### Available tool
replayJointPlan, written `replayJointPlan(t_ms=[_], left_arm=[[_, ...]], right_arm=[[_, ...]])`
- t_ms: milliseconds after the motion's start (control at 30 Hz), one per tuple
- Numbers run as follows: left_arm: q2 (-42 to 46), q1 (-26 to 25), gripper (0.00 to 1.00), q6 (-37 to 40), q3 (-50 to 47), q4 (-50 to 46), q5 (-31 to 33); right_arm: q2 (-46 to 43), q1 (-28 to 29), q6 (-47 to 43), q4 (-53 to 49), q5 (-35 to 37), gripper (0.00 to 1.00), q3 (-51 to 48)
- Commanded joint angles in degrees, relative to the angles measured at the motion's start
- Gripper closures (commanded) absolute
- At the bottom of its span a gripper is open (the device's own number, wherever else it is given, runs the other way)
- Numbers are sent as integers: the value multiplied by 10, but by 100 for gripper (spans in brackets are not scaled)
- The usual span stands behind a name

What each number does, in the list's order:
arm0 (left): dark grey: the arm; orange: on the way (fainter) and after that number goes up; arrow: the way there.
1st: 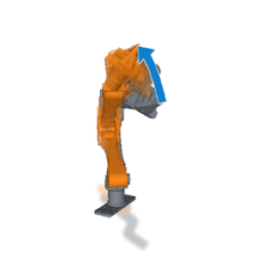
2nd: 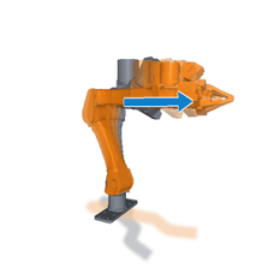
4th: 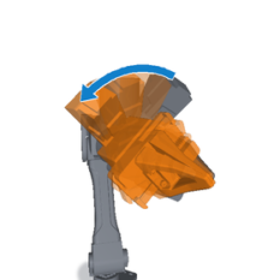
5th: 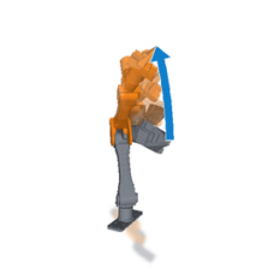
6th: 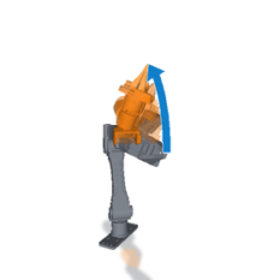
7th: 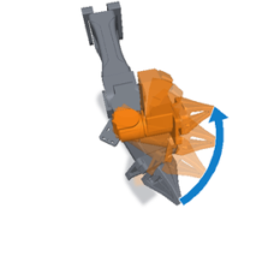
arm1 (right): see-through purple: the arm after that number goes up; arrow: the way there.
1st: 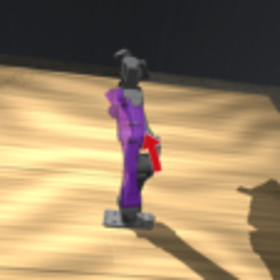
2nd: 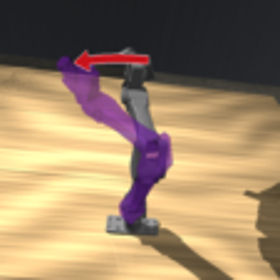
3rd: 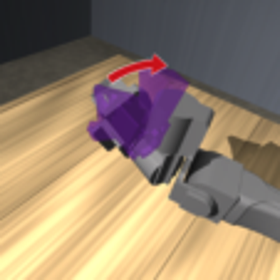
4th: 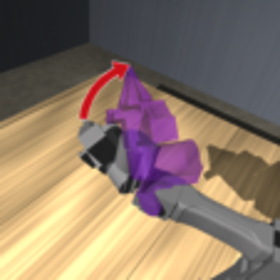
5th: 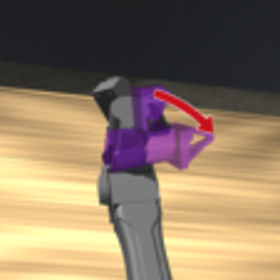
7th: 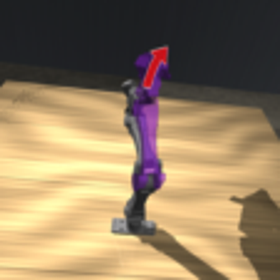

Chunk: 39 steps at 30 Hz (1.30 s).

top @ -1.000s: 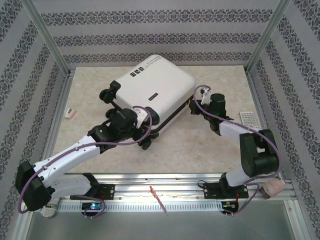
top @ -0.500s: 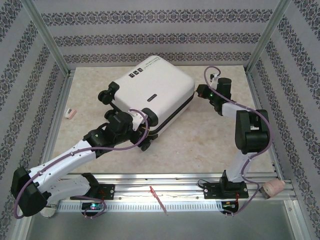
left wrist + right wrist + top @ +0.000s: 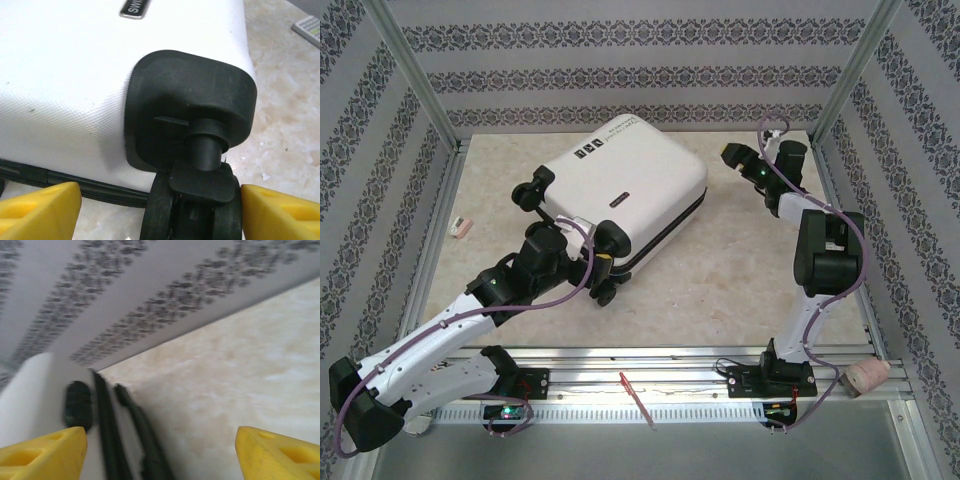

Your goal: Pack the luggage

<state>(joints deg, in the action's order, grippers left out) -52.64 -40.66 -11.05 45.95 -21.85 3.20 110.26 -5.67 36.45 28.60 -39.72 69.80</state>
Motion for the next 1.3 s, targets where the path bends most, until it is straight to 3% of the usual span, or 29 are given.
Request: replayJointPlan(t_ms=[0,267,500,600,833,1067,1267], left_arm=[[5,44,18,-50,-10,4,60],[4,139,16,-125,-23,89,6],[-60,221,17,-167,-3,129,-44],[-94,247,17,-182,7,153,-78],[-177,284,17,-180,52,185,-122],[-290,318,20,-164,142,183,-173],[-301,338,20,-172,200,126,-136]], right_arm=[[14,17,34,21,-112,17,56],[55,54,41,3,-179,11,101],[75,77,57,26,-213,12,84],[54,92,64,54,-227,18,36],[-55,123,156,229,-234,32,-177],[-191,196,126,186,-206,35,-331],[-224,226,118,171,-203,37,-331]])
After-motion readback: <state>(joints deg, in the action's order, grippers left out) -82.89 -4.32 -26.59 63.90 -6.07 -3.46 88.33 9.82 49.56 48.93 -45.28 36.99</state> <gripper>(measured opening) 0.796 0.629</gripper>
